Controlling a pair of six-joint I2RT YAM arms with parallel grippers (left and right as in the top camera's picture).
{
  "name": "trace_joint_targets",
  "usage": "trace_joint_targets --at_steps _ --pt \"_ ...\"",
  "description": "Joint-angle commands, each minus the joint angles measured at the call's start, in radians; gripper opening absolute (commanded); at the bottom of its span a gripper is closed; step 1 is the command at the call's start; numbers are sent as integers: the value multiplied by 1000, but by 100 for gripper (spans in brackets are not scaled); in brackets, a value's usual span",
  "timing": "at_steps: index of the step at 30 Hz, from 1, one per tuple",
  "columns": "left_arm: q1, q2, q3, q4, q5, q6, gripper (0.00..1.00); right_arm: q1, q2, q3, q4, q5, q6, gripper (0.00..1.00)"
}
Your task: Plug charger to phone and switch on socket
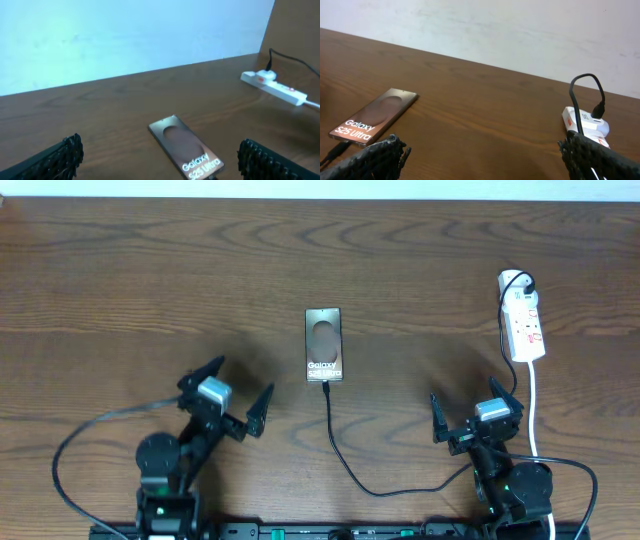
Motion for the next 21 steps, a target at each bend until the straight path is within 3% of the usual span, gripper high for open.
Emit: trace_joint_targets --at_steps 1,13,21 --pt "0 -132 -38 -70 -65 10 100 -5 -4 -1 -3 0 -10 99" --pt "0 -475 -38 -543 -312 10 100 -5 -4 -1 -3 0 -10 99" --pt "2 -505 -38 -569 -483 10 100 -5 -4 -1 -3 0 -10 99"
